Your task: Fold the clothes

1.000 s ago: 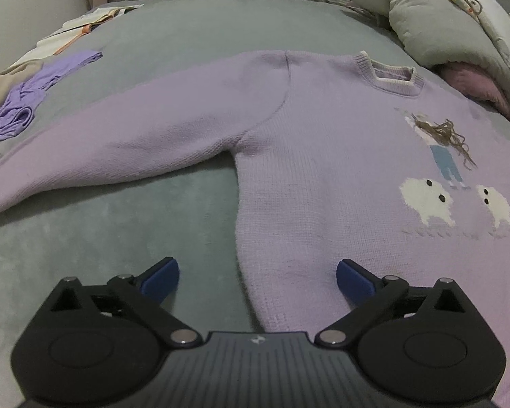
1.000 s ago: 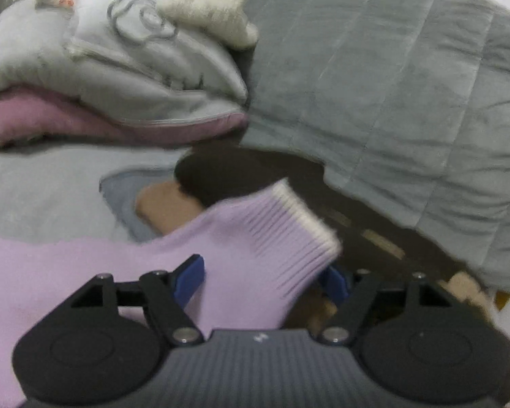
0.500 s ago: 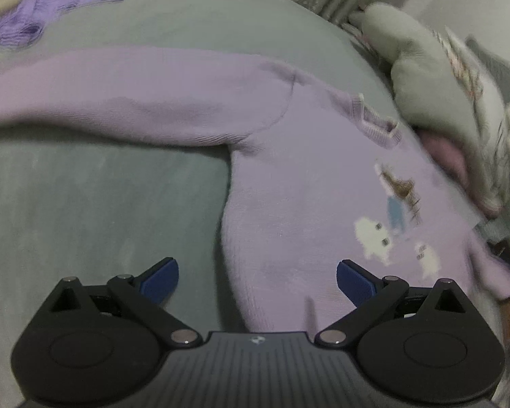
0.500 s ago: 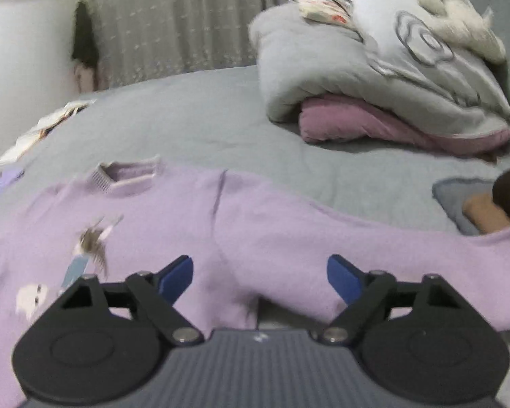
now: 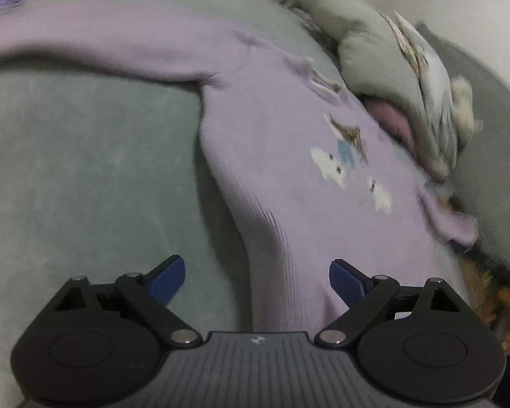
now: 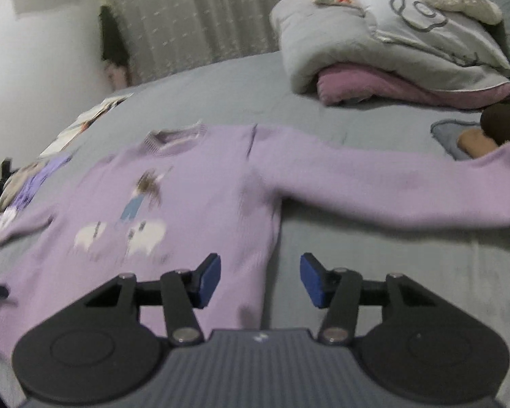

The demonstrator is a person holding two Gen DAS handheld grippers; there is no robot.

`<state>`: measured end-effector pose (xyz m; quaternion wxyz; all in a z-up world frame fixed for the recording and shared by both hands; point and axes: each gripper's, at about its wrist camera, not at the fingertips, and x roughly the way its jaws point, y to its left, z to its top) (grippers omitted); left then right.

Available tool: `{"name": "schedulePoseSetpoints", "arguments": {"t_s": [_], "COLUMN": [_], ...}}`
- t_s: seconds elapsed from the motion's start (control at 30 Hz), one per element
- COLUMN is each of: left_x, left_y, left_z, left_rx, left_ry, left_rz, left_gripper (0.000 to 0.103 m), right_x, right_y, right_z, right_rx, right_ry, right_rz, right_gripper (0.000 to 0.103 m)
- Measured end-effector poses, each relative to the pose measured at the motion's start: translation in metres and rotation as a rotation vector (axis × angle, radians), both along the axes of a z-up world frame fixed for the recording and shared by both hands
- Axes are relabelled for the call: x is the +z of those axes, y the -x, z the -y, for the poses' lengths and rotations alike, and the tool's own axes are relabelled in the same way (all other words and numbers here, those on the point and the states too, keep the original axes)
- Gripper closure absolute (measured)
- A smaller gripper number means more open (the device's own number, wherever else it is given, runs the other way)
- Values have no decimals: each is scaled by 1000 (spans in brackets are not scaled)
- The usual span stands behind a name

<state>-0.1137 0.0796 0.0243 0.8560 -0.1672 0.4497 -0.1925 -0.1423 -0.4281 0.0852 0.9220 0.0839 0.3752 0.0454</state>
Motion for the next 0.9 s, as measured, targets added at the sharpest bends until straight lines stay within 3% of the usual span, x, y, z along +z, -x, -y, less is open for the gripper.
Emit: {"name": "schedulePoseSetpoints", "arguments": {"t_s": [0.07, 0.1, 0.13, 0.23, 0.3, 0.37, 0.4, 0.47, 0.67, 0.77, 0.9], "left_x": [4, 4, 5, 9, 9, 6, 4, 1, 24, 35, 43], "left_y": [9, 13, 14, 9, 6, 3, 2, 0, 2, 2, 5], "left_z": [32, 46, 55, 60, 53, 44, 39, 30, 14, 13, 13], "left_rx": [-25, -40, -46, -31, 2, 33, 48, 79, 94, 83, 55], "left_ry": [-202, -255, -253, -179, -125, -43, 0, 85, 205, 211, 216], "left_rz": [63, 87, 90, 67, 45, 14, -2, -35, -15, -1, -20], "left_gripper": [24, 25, 26, 47, 75, 89, 91, 92, 94, 94, 94], "right_x": [-9, -13, -19, -38, -51, -54, -54, -56, -38, -5, 20], "right_y": [14, 20, 27, 38, 43, 46, 48, 48, 51, 62, 71], "right_z": [0, -1, -1, 1, 4, 1, -2, -9, -24, -18, -8], "right_rx": [34, 43, 58, 92, 95, 111, 122, 156, 203, 214, 217], "right_ry": [-15, -17, -27, -126, -185, -195, -196, -181, -124, -168, -199], "right_rz": [-31, -43, -61, -109, -107, -88, -82, -83, -44, 49, 95], "right_gripper": [47, 47, 47, 42, 39, 37, 43, 91, 94, 94, 94]}}
